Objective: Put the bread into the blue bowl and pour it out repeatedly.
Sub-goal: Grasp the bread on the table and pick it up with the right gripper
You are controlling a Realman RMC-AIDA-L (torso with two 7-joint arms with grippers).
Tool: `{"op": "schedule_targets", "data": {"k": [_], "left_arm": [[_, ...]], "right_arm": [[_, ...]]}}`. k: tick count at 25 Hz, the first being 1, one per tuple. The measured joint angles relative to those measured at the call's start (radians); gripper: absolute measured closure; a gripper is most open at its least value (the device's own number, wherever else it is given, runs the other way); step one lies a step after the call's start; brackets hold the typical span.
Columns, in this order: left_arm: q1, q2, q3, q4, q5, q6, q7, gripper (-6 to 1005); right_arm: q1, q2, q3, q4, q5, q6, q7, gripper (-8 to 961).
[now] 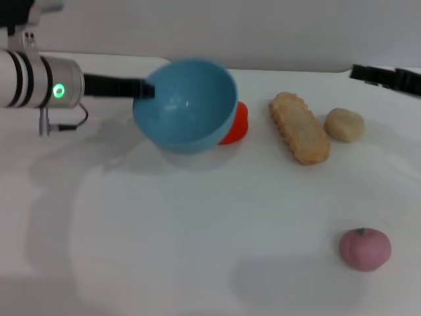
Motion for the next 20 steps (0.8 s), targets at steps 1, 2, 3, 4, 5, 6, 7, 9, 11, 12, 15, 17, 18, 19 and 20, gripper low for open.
{"op": "schedule_targets", "data": {"k": [1, 2, 3, 4, 5, 6, 7, 9, 11, 12, 15, 17, 18, 19, 20], "left_arm": [[0.004, -0.005, 0.0, 0.0, 0.019, 0.008, -0.01, 967], [0.008, -0.009, -0.001, 0.0, 0.027, 0.011, -0.013, 967], [0.013, -0.013, -0.001, 0.0, 0.034, 0.015, -0.015, 966], [0.019, -0.015, 0.0, 0.0, 0.037, 0.016, -0.015, 966], [0.023, -0.017, 0.001, 0.0, 0.037, 0.017, -0.016, 966], [0.029, -0.017, 0.002, 0.0, 0.035, 0.017, -0.016, 966], [0.033, -0.018, 0.003, 0.001, 0.032, 0.017, -0.016, 966], [0.039, -0.019, 0.003, 0.003, 0.029, 0.018, -0.016, 966], [0.042, -0.02, 0.005, 0.006, 0.023, 0.018, -0.016, 966], [0.042, -0.02, 0.005, 0.007, 0.023, 0.019, -0.016, 966], [0.042, -0.022, 0.012, 0.011, 0.022, 0.02, -0.015, 966], [0.042, -0.022, 0.015, 0.012, 0.022, 0.019, -0.015, 966], [0.042, -0.022, 0.016, 0.012, 0.022, 0.018, -0.015, 966], [0.042, -0.022, 0.017, 0.012, 0.022, 0.016, -0.015, 966], [0.041, -0.022, 0.017, 0.012, 0.022, 0.015, -0.014, 966]], "right_arm": [[0.022, -0.008, -0.012, -0.007, -0.031, -0.002, 0.045, 404], [0.05, -0.018, -0.021, -0.009, -0.075, -0.001, 0.094, 404], [0.081, -0.028, -0.024, -0.001, -0.138, 0.004, 0.145, 404], [0.117, -0.039, -0.026, 0.015, -0.208, 0.009, 0.197, 404], [0.143, -0.046, -0.026, 0.03, -0.255, 0.011, 0.224, 405], [0.176, -0.054, -0.026, 0.052, -0.317, 0.017, 0.253, 405], [0.207, -0.059, -0.026, 0.074, -0.376, 0.025, 0.276, 405], [0.245, -0.062, -0.027, 0.097, -0.442, 0.035, 0.293, 406], [0.272, -0.062, -0.028, 0.117, -0.494, 0.049, 0.301, 406], [0.281, -0.06, -0.028, 0.128, -0.511, 0.059, 0.303, 406], [0.294, -0.048, -0.054, 0.161, -0.53, 0.099, 0.304, 407], [0.297, -0.033, -0.096, 0.18, -0.532, 0.137, 0.304, 409], [0.297, -0.022, -0.119, 0.189, -0.532, 0.158, 0.304, 410], [0.296, -0.011, -0.139, 0.197, -0.532, 0.185, 0.304, 410], [0.294, 0.002, -0.159, 0.206, -0.533, 0.212, 0.303, 411]]}}
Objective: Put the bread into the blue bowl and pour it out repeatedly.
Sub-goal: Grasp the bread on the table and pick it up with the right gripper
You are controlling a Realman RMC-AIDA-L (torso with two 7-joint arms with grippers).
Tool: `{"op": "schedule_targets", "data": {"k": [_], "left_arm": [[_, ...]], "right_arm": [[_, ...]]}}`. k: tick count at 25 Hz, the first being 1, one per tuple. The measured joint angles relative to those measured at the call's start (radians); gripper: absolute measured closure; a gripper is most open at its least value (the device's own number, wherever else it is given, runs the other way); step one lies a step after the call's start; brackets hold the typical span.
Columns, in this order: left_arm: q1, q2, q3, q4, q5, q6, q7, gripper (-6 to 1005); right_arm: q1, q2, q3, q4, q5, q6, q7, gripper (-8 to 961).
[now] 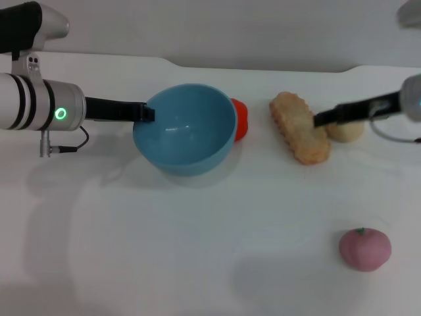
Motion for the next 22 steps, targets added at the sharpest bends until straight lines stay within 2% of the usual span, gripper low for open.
{"op": "schedule_targets", "data": {"k": [3, 5, 12, 17, 22], "left_arm": [[-0.005, 0.0, 0.0, 0.0, -0.001, -0.003, 0.003, 967], [-0.008, 0.0, 0.0, 0.001, -0.001, -0.005, 0.006, 967], [-0.014, 0.001, -0.001, 0.002, -0.002, -0.015, 0.01, 967], [-0.014, 0.001, -0.001, 0.002, -0.002, -0.025, 0.01, 967], [-0.014, 0.003, -0.001, 0.002, -0.002, -0.037, 0.011, 967]], "right_arm": [[-0.006, 0.027, -0.063, 0.03, -0.003, 0.075, -0.002, 414], [-0.005, 0.033, -0.097, 0.058, -0.003, 0.116, -0.001, 416], [-0.002, 0.035, -0.114, 0.089, -0.001, 0.161, 0.003, 421], [-0.004, 0.041, -0.12, 0.135, 0.006, 0.246, -0.001, 426], [-0.009, 0.046, -0.182, 0.158, 0.149, 0.296, -0.089, 430]]}}
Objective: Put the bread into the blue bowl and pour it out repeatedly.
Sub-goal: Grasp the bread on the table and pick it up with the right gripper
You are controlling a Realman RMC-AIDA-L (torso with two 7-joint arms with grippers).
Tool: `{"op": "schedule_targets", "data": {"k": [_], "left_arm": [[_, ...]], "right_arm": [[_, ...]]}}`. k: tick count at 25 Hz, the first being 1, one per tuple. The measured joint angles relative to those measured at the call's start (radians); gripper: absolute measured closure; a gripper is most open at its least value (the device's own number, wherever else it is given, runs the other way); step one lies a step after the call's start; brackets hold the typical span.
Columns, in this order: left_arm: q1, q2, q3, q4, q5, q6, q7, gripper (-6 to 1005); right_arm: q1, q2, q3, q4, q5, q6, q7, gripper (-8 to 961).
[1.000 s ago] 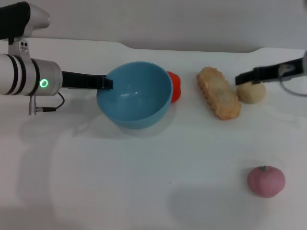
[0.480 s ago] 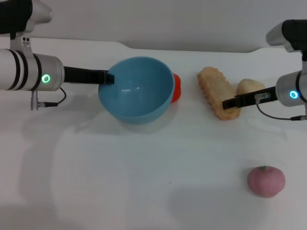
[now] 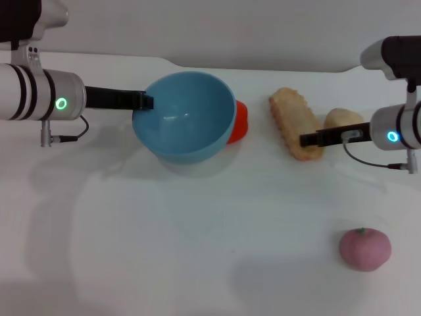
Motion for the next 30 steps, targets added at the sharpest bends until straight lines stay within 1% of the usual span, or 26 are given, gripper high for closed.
{"op": "schedule_targets", "data": {"k": [3, 6, 16, 27, 30], "left_arm": [[-0.004, 0.0, 0.0, 0.0, 0.0, -0.003, 0.0, 967], [-0.008, 0.0, 0.0, 0.0, 0.003, -0.003, 0.0, 967], [-0.01, 0.0, 0.001, 0.0, 0.003, -0.008, 0.001, 967], [-0.013, 0.0, 0.001, 0.0, 0.003, -0.008, 0.002, 968], [-0.013, -0.001, 0.001, 0.0, 0.002, -0.008, 0.002, 968]], "right_arm": [[0.0, 0.0, -0.017, 0.022, 0.11, 0.021, -0.095, 433], [0.007, 0.001, -0.022, 0.043, 0.152, 0.034, -0.141, 435], [0.001, 0.006, -0.022, 0.084, 0.16, 0.101, -0.145, 444], [-0.004, 0.007, -0.022, 0.09, 0.172, 0.126, -0.148, 453], [-0.005, 0.007, -0.028, 0.09, 0.173, 0.126, -0.15, 530]]}}
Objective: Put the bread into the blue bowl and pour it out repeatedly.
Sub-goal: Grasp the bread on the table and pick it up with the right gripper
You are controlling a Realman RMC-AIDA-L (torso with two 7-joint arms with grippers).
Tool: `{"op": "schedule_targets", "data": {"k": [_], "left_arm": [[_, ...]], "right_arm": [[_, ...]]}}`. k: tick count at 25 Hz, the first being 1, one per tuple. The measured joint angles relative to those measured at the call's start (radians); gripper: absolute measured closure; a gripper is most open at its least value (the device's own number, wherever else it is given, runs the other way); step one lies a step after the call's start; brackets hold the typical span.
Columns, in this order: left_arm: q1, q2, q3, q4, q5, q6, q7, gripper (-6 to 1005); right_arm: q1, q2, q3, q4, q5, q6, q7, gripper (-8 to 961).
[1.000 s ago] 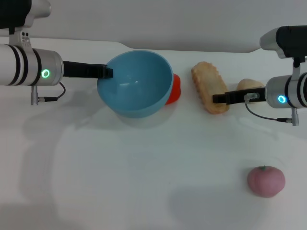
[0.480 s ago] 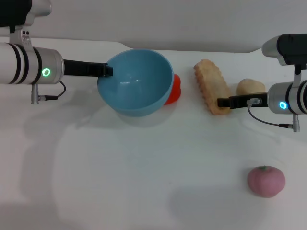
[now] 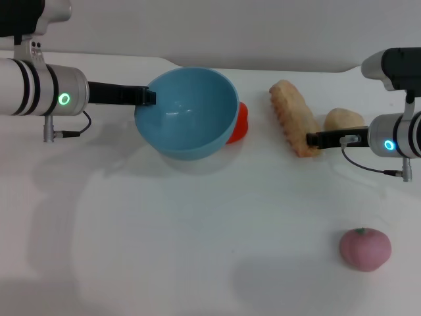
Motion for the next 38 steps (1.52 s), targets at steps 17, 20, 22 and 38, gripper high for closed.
{"op": "schedule_targets", "data": {"k": [17, 20, 22, 38], "left_arm": [[0.0, -0.001, 0.0, 0.0, 0.002, -0.001, 0.0, 968], [0.001, -0.001, 0.0, 0.0, 0.003, 0.002, 0.0, 968], [0.002, -0.001, 0.0, 0.0, 0.003, 0.004, 0.0, 968], [-0.001, 0.003, 0.004, 0.0, 0.007, 0.037, 0.0, 967]], "right_arm": [[-0.01, -0.007, -0.02, -0.02, 0.0, -0.087, -0.013, 795], [-0.035, -0.01, -0.017, -0.066, 0.0, -0.143, -0.013, 806], [-0.065, -0.012, -0.016, -0.122, 0.0, -0.178, -0.011, 813], [-0.253, -0.02, 0.104, -0.488, 0.008, -0.433, 0.0, 908]]}}
